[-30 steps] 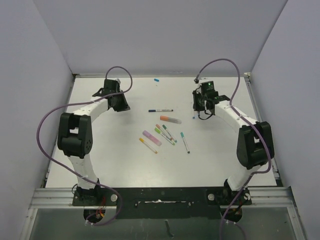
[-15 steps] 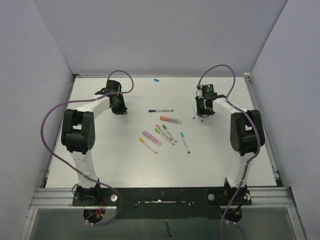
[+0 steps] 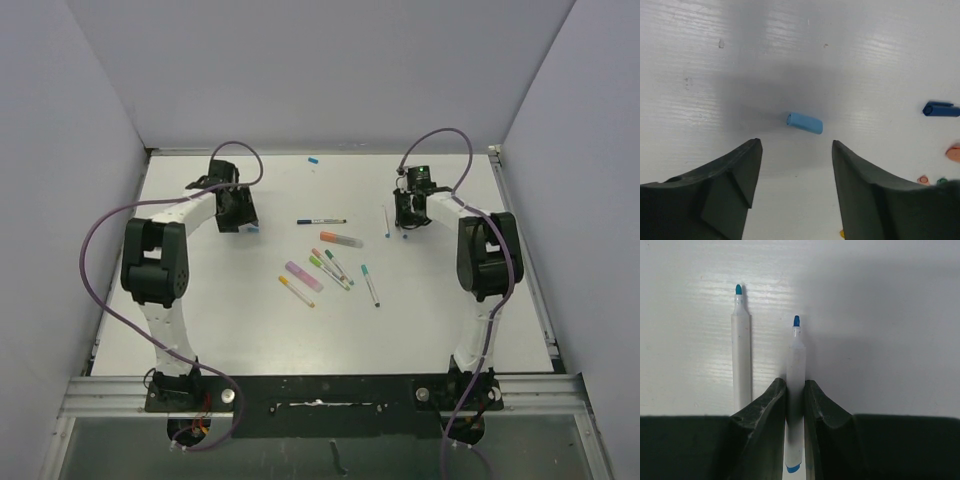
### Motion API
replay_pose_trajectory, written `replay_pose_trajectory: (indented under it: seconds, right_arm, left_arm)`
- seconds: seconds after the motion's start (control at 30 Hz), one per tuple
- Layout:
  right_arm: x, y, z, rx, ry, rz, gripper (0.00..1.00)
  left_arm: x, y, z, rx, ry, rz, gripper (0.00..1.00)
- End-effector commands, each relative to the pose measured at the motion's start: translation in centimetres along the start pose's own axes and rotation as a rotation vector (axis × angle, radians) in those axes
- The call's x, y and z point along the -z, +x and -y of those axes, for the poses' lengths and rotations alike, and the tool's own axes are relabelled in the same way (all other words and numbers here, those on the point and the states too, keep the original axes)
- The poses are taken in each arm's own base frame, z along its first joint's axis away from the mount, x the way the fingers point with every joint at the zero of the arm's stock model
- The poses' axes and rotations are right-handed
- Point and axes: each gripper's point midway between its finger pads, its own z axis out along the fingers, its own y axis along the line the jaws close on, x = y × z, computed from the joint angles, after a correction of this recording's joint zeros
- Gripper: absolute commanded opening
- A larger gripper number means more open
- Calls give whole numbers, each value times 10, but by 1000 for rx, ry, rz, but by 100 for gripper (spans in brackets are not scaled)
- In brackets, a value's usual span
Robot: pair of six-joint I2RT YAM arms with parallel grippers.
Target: Open the pen caps
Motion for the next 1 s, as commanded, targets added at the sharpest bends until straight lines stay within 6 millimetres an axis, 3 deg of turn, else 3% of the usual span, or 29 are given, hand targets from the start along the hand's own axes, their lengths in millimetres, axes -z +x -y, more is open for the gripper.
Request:
replay_pose_trajectory:
  seconds: [0.0,0.13,0.2,0.4,0.57,0.67,0.77,0.97]
  right_arm:
    - [1,-34,-4,-14,-30,91,10]
    - [-1,-36,-5,-22,-35,90,24]
    - [-1,-37,-5,-26,-34,94,36]
    - [7,-47,-5,-30,-38,134,43]
    - [42,-68,-13,-10,-73,261,52]
    - [66,-78,-32,63,-143,336,59]
    - [81,-76,-72,188,-296,363,62]
    - [81,-47,-140,436,-454,281,66]
  left_arm:
    - [37,-32,11,11,47,121,67]
    - [70,-46,30,16,156,239,97]
    - [89,-50,42,14,234,285,98]
    - [130,-50,75,38,475,354,98]
    - [131,-45,82,102,547,359,98]
    - [128,-44,79,131,539,365,98]
    - [128,-44,80,137,555,372,98]
    - [129,-41,83,97,559,355,98]
